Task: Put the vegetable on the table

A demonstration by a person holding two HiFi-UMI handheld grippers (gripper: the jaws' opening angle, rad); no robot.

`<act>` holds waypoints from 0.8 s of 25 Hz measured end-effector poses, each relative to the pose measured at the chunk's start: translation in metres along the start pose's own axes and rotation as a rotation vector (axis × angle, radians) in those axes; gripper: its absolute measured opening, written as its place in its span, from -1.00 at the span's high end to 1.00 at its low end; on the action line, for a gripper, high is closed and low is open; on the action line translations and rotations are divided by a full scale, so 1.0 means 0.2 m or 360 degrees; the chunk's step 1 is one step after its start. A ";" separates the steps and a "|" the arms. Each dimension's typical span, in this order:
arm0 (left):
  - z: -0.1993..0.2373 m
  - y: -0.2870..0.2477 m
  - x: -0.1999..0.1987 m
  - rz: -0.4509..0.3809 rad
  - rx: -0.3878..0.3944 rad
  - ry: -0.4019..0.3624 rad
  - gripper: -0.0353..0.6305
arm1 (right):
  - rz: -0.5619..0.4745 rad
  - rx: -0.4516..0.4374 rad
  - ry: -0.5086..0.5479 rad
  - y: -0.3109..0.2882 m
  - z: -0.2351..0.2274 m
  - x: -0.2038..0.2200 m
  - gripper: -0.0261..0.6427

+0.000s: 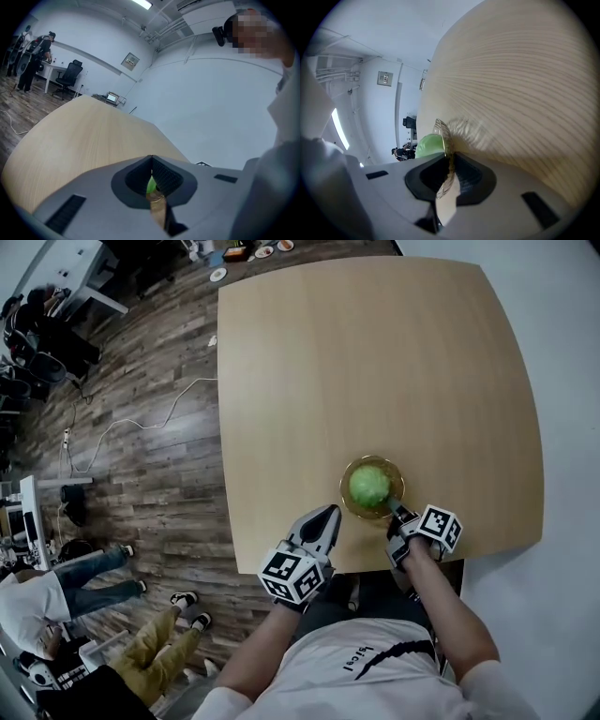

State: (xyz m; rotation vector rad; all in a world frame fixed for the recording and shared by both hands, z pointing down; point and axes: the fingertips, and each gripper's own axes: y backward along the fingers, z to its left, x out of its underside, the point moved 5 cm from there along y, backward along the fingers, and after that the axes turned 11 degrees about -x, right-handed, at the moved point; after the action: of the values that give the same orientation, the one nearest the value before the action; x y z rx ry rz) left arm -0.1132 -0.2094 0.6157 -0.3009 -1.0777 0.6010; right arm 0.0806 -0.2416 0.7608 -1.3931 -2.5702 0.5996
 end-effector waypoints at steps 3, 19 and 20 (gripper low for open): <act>0.03 -0.04 -0.01 0.0003 -0.0024 0.0012 0.86 | -0.0014 0.0006 0.0005 -0.07 0.01 -0.05 0.80; 0.01 -0.06 -0.07 0.0012 -0.0034 0.0051 0.85 | 0.0132 0.0349 0.0173 -0.06 0.09 -0.14 0.65; 0.01 -0.06 -0.07 0.0016 -0.0030 0.0052 0.85 | 0.0141 0.0365 0.0202 -0.04 0.09 -0.13 0.65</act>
State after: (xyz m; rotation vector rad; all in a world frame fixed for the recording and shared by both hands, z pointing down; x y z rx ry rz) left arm -0.1159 -0.2271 0.6131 -0.3314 -1.0517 0.5934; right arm 0.0837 -0.2723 0.7481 -1.4231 -2.2709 0.7660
